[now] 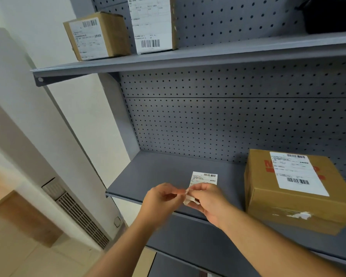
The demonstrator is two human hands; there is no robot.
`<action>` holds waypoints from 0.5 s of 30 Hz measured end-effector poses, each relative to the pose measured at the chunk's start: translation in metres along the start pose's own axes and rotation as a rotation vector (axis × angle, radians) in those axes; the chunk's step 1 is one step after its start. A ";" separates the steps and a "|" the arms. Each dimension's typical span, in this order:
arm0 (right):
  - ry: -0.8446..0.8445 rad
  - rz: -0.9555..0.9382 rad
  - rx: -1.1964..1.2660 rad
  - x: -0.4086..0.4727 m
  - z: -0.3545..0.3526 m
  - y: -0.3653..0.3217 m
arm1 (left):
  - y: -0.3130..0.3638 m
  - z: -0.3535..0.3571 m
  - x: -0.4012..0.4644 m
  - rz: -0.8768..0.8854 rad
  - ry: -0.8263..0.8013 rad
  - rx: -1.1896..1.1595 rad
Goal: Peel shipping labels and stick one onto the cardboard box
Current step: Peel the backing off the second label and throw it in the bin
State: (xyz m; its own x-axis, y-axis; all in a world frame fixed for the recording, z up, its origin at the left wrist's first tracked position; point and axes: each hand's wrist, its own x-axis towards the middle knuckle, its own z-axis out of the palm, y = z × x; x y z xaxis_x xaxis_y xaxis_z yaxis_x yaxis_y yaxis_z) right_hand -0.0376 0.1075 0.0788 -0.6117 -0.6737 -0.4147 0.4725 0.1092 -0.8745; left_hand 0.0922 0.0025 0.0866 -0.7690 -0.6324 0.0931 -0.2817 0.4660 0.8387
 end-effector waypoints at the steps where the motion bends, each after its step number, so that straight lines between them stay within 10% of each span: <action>1: 0.014 0.017 0.020 -0.001 0.001 0.002 | 0.000 0.000 -0.006 0.013 -0.008 0.063; 15: -0.401 0.184 0.022 -0.046 -0.030 0.027 | 0.033 0.030 -0.086 -0.174 0.174 0.295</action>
State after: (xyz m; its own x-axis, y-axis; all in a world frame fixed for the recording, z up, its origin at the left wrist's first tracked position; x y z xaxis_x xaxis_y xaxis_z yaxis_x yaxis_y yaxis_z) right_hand -0.0155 0.1635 0.0667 -0.2234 -0.8753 -0.4289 0.5668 0.2413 -0.7877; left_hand 0.1315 0.0906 0.0899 -0.5937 -0.8013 0.0738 -0.5719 0.4846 0.6619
